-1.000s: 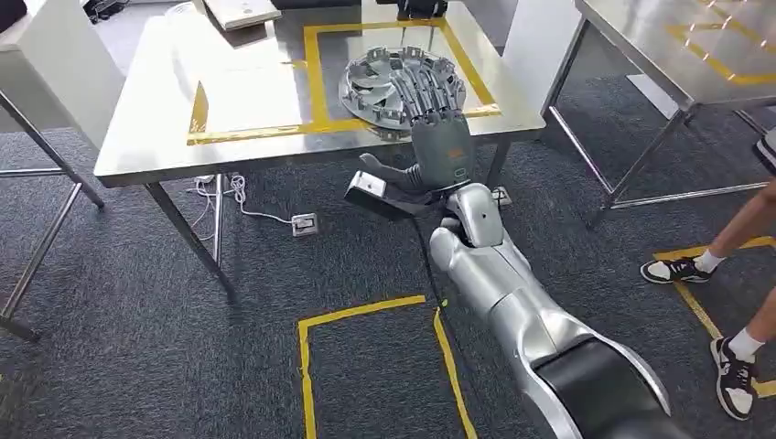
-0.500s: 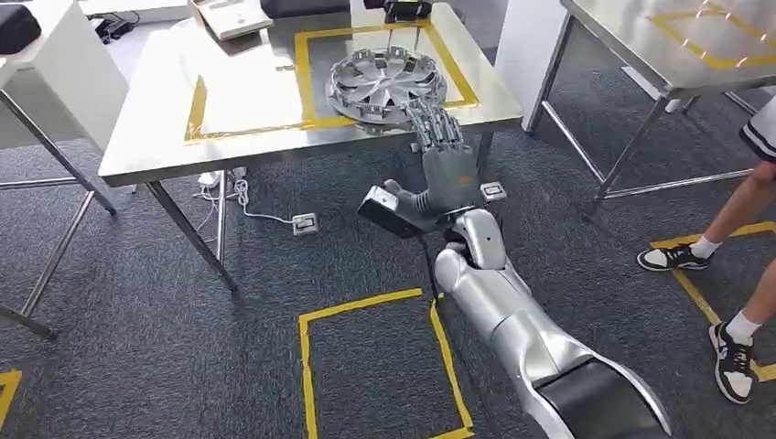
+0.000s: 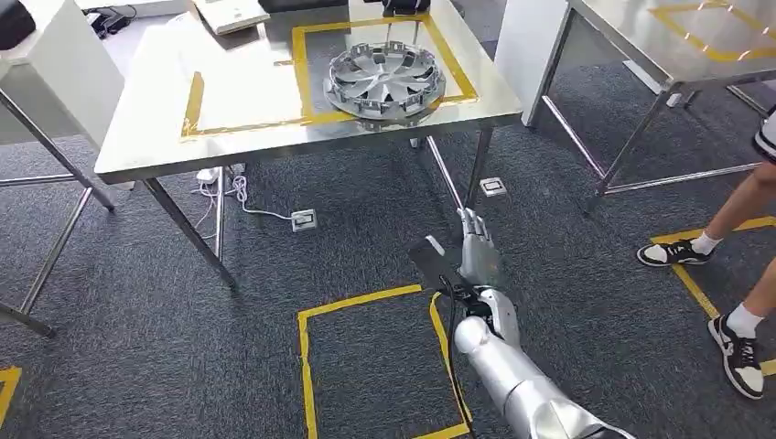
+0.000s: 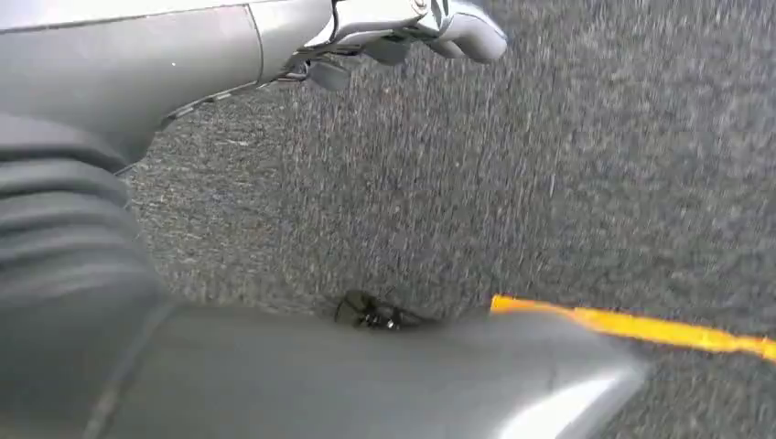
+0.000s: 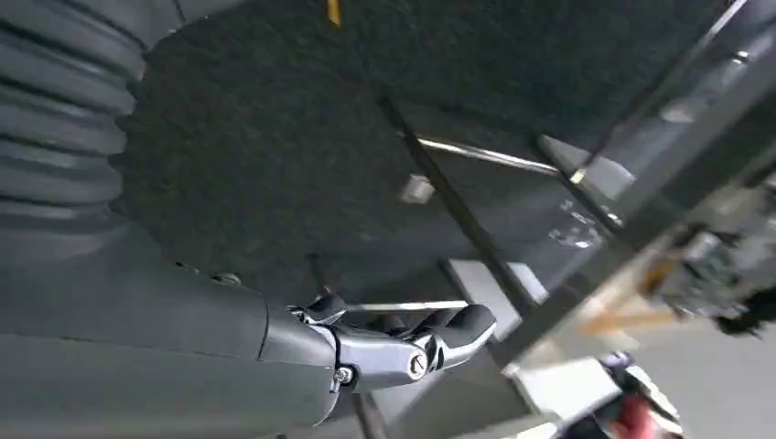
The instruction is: Take the parts from the cabinet and place them on the table.
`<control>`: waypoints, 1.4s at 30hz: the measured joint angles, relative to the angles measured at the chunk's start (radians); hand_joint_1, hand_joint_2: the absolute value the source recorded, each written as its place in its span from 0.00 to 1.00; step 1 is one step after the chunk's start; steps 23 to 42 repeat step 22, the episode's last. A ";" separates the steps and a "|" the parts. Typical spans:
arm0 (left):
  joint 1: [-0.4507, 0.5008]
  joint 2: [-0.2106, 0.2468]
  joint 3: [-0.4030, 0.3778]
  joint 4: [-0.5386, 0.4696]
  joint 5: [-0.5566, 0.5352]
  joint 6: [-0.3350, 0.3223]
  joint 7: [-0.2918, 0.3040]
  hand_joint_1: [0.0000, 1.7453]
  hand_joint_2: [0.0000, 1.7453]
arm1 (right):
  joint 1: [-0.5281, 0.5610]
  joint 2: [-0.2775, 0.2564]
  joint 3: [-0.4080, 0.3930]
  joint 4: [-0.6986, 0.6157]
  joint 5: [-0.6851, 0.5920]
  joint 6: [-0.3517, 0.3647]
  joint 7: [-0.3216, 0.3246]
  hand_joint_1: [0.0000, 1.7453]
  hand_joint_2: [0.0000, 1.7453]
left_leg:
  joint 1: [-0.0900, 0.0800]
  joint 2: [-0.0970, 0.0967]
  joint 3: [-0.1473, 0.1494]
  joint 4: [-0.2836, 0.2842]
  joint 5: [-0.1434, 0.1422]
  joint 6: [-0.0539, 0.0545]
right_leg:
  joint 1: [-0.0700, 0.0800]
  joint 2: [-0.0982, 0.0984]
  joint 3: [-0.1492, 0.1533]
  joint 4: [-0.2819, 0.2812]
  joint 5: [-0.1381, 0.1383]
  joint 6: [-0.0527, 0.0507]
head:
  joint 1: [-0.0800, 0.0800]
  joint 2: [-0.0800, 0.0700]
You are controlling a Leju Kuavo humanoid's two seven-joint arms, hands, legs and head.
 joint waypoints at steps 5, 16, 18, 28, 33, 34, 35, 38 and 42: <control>0.024 0.012 -0.098 -0.019 0.056 -0.042 0.027 0.00 0.00 | 0.093 -0.013 -0.031 0.000 -0.102 0.045 0.046 0.00 0.00 | 0.000 0.000 -0.002 0.000 0.000 0.000 | 0.000 0.000 -0.001 0.000 0.000 0.000 | 0.000 0.000; 0.076 0.036 -0.314 -0.058 0.172 -0.134 0.083 0.00 0.00 | 0.286 -0.040 -0.088 0.004 -0.318 0.142 0.144 0.00 0.00 | -0.001 0.000 -0.002 0.000 -0.003 0.002 | -0.001 0.000 -0.002 0.000 -0.001 0.001 | 0.000 0.000; 0.084 0.040 -0.350 -0.065 0.195 -0.150 0.093 0.00 0.00 | 0.317 -0.045 -0.098 0.004 -0.358 0.160 0.162 0.00 0.00 | -0.001 0.000 -0.002 0.000 -0.003 0.001 | -0.001 0.000 -0.002 0.000 -0.001 0.001 | 0.000 0.000; 0.103 0.049 -0.428 -0.079 0.239 -0.184 0.114 0.00 0.00 | 0.387 -0.055 -0.123 0.005 -0.438 0.195 0.198 0.00 0.00 | -0.001 0.000 -0.003 0.000 -0.004 0.002 | -0.001 0.000 -0.002 0.000 -0.002 0.002 | 0.000 0.000; 0.103 0.049 -0.428 -0.079 0.239 -0.184 0.114 0.00 0.00 | 0.387 -0.055 -0.123 0.005 -0.438 0.195 0.198 0.00 0.00 | -0.001 0.000 -0.003 0.000 -0.004 0.002 | -0.001 0.000 -0.002 0.000 -0.002 0.002 | 0.000 0.000; 0.103 0.049 -0.428 -0.079 0.239 -0.184 0.114 0.00 0.00 | 0.387 -0.055 -0.123 0.005 -0.438 0.195 0.198 0.00 0.00 | -0.001 0.000 -0.003 0.000 -0.004 0.002 | -0.001 0.000 -0.002 0.000 -0.002 0.002 | 0.000 0.000; 0.103 0.049 -0.428 -0.079 0.239 -0.184 0.114 0.00 0.00 | 0.387 -0.055 -0.123 0.005 -0.438 0.195 0.198 0.00 0.00 | -0.001 0.000 -0.003 0.000 -0.004 0.002 | -0.001 0.000 -0.002 0.000 -0.002 0.002 | 0.000 0.000; 0.103 0.049 -0.428 -0.079 0.239 -0.184 0.114 0.00 0.00 | 0.387 -0.055 -0.123 0.005 -0.438 0.195 0.198 0.00 0.00 | -0.001 0.000 -0.003 0.000 -0.004 0.002 | -0.001 0.000 -0.002 0.000 -0.002 0.002 | 0.000 0.000; 0.103 0.049 -0.428 -0.079 0.239 -0.184 0.114 0.00 0.00 | 0.387 -0.055 -0.123 0.005 -0.438 0.195 0.198 0.00 0.00 | -0.001 0.000 -0.003 0.000 -0.004 0.002 | -0.001 0.000 -0.002 0.000 -0.002 0.002 | 0.000 0.000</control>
